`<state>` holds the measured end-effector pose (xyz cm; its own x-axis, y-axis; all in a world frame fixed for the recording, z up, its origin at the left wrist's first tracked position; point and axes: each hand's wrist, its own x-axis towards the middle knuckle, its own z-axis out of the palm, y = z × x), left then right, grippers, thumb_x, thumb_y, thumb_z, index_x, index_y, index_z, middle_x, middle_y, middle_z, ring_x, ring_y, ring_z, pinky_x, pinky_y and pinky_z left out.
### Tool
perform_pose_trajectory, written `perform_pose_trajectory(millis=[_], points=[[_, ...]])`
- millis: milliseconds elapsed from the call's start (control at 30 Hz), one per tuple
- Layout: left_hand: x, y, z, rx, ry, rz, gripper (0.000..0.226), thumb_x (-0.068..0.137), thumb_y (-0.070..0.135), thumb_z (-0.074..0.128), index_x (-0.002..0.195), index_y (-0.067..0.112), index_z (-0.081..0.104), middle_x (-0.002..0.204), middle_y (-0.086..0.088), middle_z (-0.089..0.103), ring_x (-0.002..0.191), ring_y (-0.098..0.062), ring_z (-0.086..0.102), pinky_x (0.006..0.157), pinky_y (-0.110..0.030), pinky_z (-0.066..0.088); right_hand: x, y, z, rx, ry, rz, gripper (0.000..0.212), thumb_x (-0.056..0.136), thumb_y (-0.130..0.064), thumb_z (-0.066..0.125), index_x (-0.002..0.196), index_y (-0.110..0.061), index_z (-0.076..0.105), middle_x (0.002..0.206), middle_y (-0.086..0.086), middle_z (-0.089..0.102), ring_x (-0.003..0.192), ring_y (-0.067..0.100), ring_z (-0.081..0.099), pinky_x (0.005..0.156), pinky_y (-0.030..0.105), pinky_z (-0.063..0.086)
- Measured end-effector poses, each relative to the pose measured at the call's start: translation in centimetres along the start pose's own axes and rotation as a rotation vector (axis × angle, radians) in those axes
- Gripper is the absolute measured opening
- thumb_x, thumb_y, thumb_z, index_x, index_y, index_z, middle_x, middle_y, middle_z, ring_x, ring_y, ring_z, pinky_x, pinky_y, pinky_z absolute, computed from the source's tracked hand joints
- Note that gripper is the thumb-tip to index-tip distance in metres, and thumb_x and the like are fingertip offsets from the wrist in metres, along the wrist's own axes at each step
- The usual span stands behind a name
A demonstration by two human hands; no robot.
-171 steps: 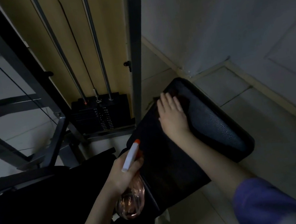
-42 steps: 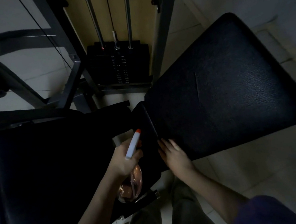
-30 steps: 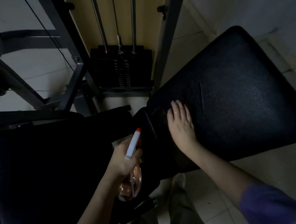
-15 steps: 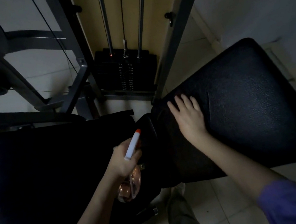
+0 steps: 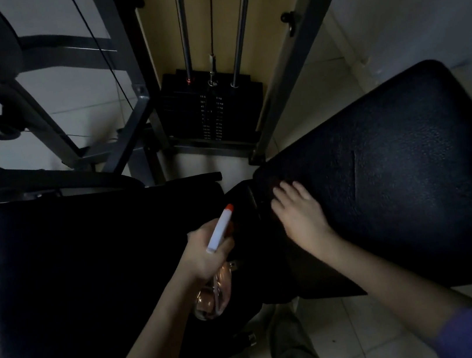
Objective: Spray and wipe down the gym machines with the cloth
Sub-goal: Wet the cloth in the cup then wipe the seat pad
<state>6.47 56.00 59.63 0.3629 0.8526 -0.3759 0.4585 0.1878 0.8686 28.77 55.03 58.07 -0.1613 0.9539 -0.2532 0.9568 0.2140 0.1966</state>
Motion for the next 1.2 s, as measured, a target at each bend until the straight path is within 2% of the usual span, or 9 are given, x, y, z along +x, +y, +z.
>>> perform_pose_trajectory(millis=[100, 200, 300, 467, 600, 733, 867, 1033, 1200], points=[[0.0, 0.0, 0.0, -0.016, 0.001, -0.005, 0.036, 0.07, 0.024, 0.054, 0.098, 0.001, 0.06, 0.071, 0.004, 0.054, 0.062, -0.012, 0.053, 0.065, -0.034, 0.045, 3.8, 1.0, -1.6, -0.035, 0.136, 0.135, 0.048, 0.066, 0.001, 0.075, 0.113, -0.003, 0.064, 0.129, 0.02, 0.056, 0.124, 0.035, 0.049, 0.11, 0.046, 0.029], [-0.1, 0.3, -0.2, 0.017, -0.016, 0.004, 0.041, 0.071, 0.025, 0.052, 0.103, 0.001, 0.06, 0.076, -0.002, 0.057, 0.067, -0.019, 0.056, 0.069, -0.038, 0.047, 7.2, 0.3, -2.0, -0.055, 0.047, 0.121, 0.048, 0.093, -0.004, 0.042, 0.141, -0.007, 0.037, 0.153, 0.017, 0.023, 0.143, 0.031, 0.017, 0.117, 0.041, 0.002], [-0.1, 0.1, -0.3, 0.074, -0.006, 0.021, 0.044, 0.071, 0.028, 0.052, 0.1, -0.004, 0.059, 0.084, -0.018, 0.061, 0.076, -0.034, 0.06, 0.073, -0.044, 0.049, 8.0, -2.0, -0.4, -0.056, -0.028, 0.043, 0.049, 0.095, -0.003, 0.035, 0.144, -0.007, 0.029, 0.155, 0.017, 0.016, 0.144, 0.03, 0.012, 0.118, 0.039, 0.0], [-0.2, -0.1, -0.2, 0.092, -0.015, -0.02, 0.039, 0.07, 0.027, 0.052, 0.097, -0.001, 0.058, 0.079, -0.009, 0.057, 0.074, -0.033, 0.059, 0.074, -0.046, 0.05, 4.4, -3.2, 1.8, -0.006, -0.091, -0.066, 0.046, 0.099, -0.005, 0.03, 0.145, -0.007, 0.029, 0.157, 0.011, 0.015, 0.145, 0.025, 0.01, 0.117, 0.033, -0.002], [-0.5, 0.5, 0.1, 0.094, -0.036, 0.019, 0.044, 0.071, 0.028, 0.051, 0.106, 0.003, 0.058, 0.086, -0.009, 0.058, 0.081, -0.03, 0.059, 0.078, -0.044, 0.05, 0.8, -3.6, 2.7, 0.041, -0.03, -0.087, 0.038, 0.093, -0.006, 0.043, 0.128, -0.007, 0.055, 0.145, 0.012, 0.042, 0.137, 0.025, 0.034, 0.116, 0.033, 0.015], [-1.2, 1.0, 0.4, -0.007, -0.032, 0.033, 0.043, 0.07, 0.024, 0.053, 0.111, 0.014, 0.055, 0.091, -0.005, 0.058, 0.086, -0.028, 0.059, 0.08, -0.041, 0.048, -2.9, -3.1, 2.6, 0.116, 0.095, -0.068, 0.031, 0.053, -0.002, 0.078, 0.083, -0.01, 0.076, 0.099, 0.01, 0.072, 0.099, 0.025, 0.067, 0.094, 0.04, 0.049], [-2.0, 0.7, 0.9, -0.045, -0.036, 0.08, 0.032, 0.07, 0.027, 0.055, 0.101, 0.026, 0.051, 0.085, 0.008, 0.054, 0.079, -0.015, 0.056, 0.075, -0.035, 0.047, -6.5, -2.2, 2.3, 0.155, 0.206, -0.064, 0.04, 0.049, 0.005, 0.081, 0.087, -0.006, 0.074, 0.101, 0.013, 0.071, 0.099, 0.029, 0.066, 0.091, 0.044, 0.051], [-3.9, 1.6, 2.3, -0.058, -0.032, 0.082, 0.053, 0.071, 0.026, 0.053, 0.123, 0.018, 0.051, 0.092, 0.012, 0.054, 0.085, -0.004, 0.054, 0.079, -0.026, 0.046, -10.5, -1.6, 2.4, 0.19, 0.3, -0.081, 0.039, 0.051, 0.005, 0.083, 0.087, -0.005, 0.074, 0.103, 0.013, 0.07, 0.1, 0.029, 0.066, 0.091, 0.043, 0.05], [-5.8, 3.1, 4.1, -0.07, -0.033, 0.106, 0.034, 0.081, 0.015, 0.06, 0.109, 0.027, 0.045, 0.091, 0.012, 0.052, 0.082, -0.002, 0.052, 0.071, -0.02, 0.042, -13.2, -0.9, 1.7, 0.19, 0.257, -0.139, 0.046, 0.04, 0.002, 0.086, 0.083, -0.009, 0.074, 0.097, 0.01, 0.071, 0.094, 0.028, 0.068, 0.084, 0.042, 0.054]])
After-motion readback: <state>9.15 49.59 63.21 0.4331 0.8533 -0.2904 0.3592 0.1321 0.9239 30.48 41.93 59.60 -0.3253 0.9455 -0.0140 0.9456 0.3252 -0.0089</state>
